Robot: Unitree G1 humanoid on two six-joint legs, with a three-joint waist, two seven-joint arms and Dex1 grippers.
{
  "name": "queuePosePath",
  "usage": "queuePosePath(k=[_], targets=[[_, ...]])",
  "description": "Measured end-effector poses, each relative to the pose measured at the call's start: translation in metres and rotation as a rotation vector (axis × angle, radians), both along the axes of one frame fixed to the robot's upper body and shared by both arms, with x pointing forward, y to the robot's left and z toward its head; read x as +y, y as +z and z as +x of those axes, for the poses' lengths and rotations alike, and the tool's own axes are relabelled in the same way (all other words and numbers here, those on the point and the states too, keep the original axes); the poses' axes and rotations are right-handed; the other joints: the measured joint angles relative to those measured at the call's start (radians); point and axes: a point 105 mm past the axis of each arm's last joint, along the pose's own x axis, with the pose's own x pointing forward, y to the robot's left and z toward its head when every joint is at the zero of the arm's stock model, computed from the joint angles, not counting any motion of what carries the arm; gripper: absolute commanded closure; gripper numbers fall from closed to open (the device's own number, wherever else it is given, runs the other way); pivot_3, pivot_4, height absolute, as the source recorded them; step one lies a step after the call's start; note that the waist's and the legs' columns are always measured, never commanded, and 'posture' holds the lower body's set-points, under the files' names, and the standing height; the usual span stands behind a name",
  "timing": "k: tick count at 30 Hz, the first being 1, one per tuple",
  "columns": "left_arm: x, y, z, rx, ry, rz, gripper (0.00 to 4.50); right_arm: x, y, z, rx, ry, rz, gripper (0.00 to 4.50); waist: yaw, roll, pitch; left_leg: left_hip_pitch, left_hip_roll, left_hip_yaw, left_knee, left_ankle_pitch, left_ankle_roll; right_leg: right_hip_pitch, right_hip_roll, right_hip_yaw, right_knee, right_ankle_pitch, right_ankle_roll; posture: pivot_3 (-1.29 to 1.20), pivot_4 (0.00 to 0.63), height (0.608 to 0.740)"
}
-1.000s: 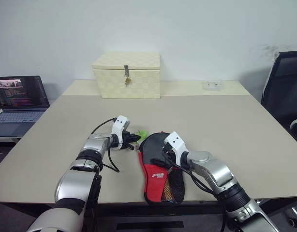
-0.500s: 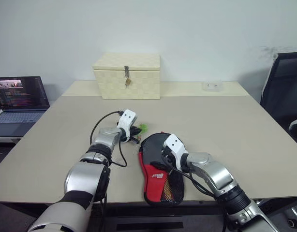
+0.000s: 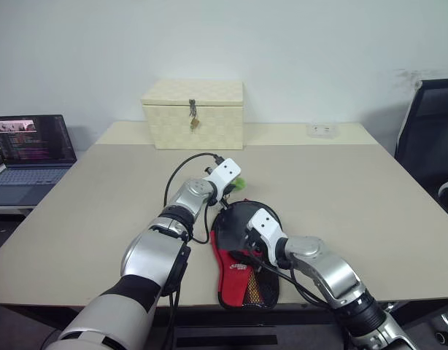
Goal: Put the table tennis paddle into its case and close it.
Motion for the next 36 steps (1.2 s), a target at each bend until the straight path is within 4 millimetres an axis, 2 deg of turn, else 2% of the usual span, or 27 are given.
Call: queuePosePath(k=[4,10,18,27,32,33,36], targets=[[-0.022,-0.002,-0.004,-0.025,-0.077,0.058,4.49,0.001,-0.002,-0.011,0.001,0.018,-0.004,0.0,0.001,0.0,-0.001,0.0,0.0,0.0,0.0,0.0,0.0,0.001,0.0,0.0,0.0,-0.001,0.002,0.0,0.15,0.74],[-0.055,0.004,-0.011,-0.089,-0.186,0.126,4.49,-0.003,-0.003,-0.015,-0.002,0.01,-0.014,0.0,0.004,-0.001,-0.001,0.0,-0.002,-0.001,0.001,0.0,0.0,0.001,0.0,0.0,0.0,-0.001,0.003,0.0,0.15,0.74],[-0.078,0.004,-0.02,-0.138,-0.286,0.187,4.49,-0.003,-0.004,-0.015,-0.002,0.005,-0.013,0.0,0.004,0.0,-0.002,0.0,-0.003,-0.001,0.001,0.0,0.0,0.001,-0.001,0.0,0.0,-0.001,0.003,0.0,0.15,0.74],[-0.131,0.0,-0.052,-0.088,-0.538,0.102,4.49,-0.003,-0.004,-0.016,-0.002,0.004,-0.012,0.0,0.004,0.0,-0.003,0.0,-0.005,-0.002,0.0,0.0,0.0,0.002,-0.003,0.0,0.0,-0.001,0.003,0.0,0.15,0.74],[-0.133,0.002,-0.055,-0.073,-0.552,0.064,4.49,0.0,-0.004,-0.015,0.003,0.009,-0.009,0.0,0.003,0.0,-0.003,0.001,-0.005,-0.001,0.0,0.0,0.0,0.002,-0.003,0.0,0.0,-0.001,0.003,0.0,0.15,0.74],[-0.131,0.002,-0.054,-0.068,-0.553,0.062,3.81,0.0,-0.003,-0.015,0.004,0.009,-0.009,0.0,0.002,0.0,-0.003,0.001,-0.005,-0.001,0.0,0.0,0.0,0.002,-0.003,0.0,0.0,-0.001,0.003,0.0,0.15,0.74],[-0.129,0.002,-0.054,-0.059,-0.552,0.05,2.81,0.001,-0.003,-0.015,0.009,0.009,-0.012,0.0,0.002,0.001,-0.003,0.001,-0.005,-0.001,0.0,0.0,0.0,0.002,-0.003,0.0,0.001,-0.001,0.003,0.0,0.15,0.74]])
